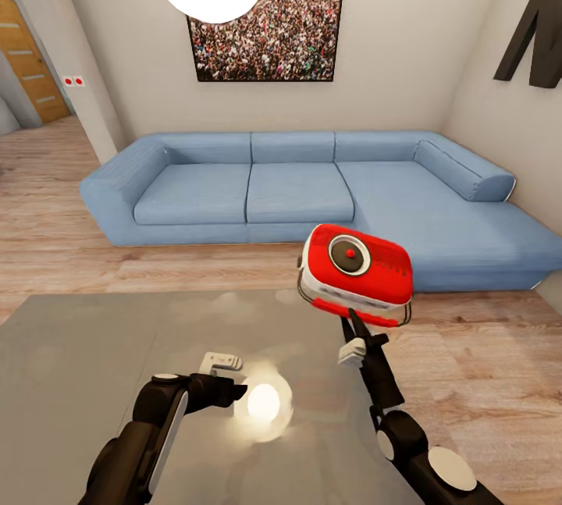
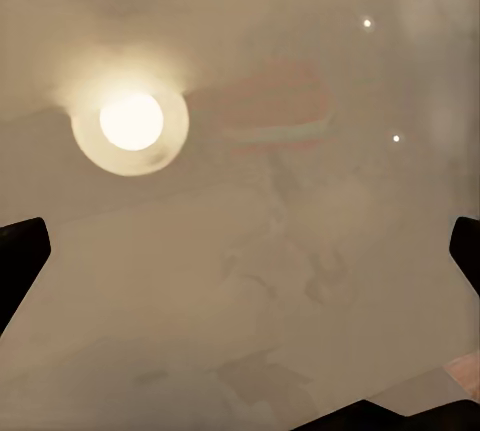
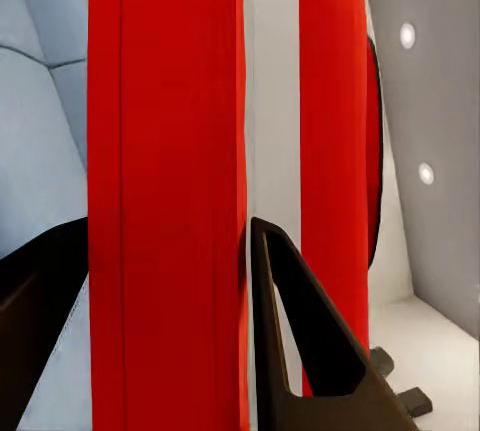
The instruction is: Turn on the radio receiver that's on the table in the living room.
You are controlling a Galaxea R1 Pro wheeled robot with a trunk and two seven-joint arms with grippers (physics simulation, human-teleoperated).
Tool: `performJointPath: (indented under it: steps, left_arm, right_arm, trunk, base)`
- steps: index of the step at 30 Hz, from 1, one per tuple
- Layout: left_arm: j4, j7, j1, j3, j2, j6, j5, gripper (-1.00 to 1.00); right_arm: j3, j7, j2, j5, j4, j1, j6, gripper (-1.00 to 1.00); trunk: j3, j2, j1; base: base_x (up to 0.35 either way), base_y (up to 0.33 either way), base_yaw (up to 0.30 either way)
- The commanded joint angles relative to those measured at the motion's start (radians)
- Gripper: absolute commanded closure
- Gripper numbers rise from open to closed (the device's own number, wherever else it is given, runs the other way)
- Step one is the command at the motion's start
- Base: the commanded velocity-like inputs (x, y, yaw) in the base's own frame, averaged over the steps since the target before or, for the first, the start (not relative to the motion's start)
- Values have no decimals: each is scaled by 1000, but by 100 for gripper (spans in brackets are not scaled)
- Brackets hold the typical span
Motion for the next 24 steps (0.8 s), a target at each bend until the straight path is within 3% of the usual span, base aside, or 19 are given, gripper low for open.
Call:
performJointPath:
  steps: [1, 3, 6, 10, 13, 16, 20, 24]
  left_arm:
    - [0, 0, 0, 0, 0, 0, 0, -100]
    - [0, 0, 0, 0, 1, 0, 0, -100]
    - [0, 0, 0, 0, 5, 0, 0, -100]
    - [-1, 0, 0, 0, 7, 0, -1, -100]
    - [0, 0, 0, 0, 7, 0, -1, -100]
    - [0, 0, 0, 1, 6, 0, -1, -100]
    - [0, 0, 0, 0, 7, 1, -2, -100]
    - [-2, 0, 0, 0, 9, 3, -3, -100]
  right_arm:
    - [3, 0, -11, 4, 8, 0, -40, 100]
    - [11, -1, -46, 49, 49, 0, -113, 100]
    - [7, -8, -78, 179, 92, 0, -215, 100]
    - [2, -2, -75, 265, 107, 0, -178, 100]
    - [1, -3, -72, 298, 103, 0, -105, 100]
    - [-1, -9, -74, 306, 90, 0, -93, 100]
    - [-3, -16, -86, 314, 81, 0, -204, 100]
    - [-3, -19, -97, 340, 87, 0, -240, 100]
  trunk:
    - [0, 0, 0]
    - [0, 0, 0]
    - [0, 0, 0]
    - [0, 0, 0]
    - [0, 0, 0]
    - [0, 0, 0]
    - [0, 0, 0]
    - [0, 0, 0]
  base:
    - [0, 0, 0]
    - [0, 0, 0]
    - [0, 0, 0]
    - [0, 0, 0]
    - [0, 0, 0]
    - [0, 0, 0]
    - [0, 0, 0]
    - [0, 0, 0]
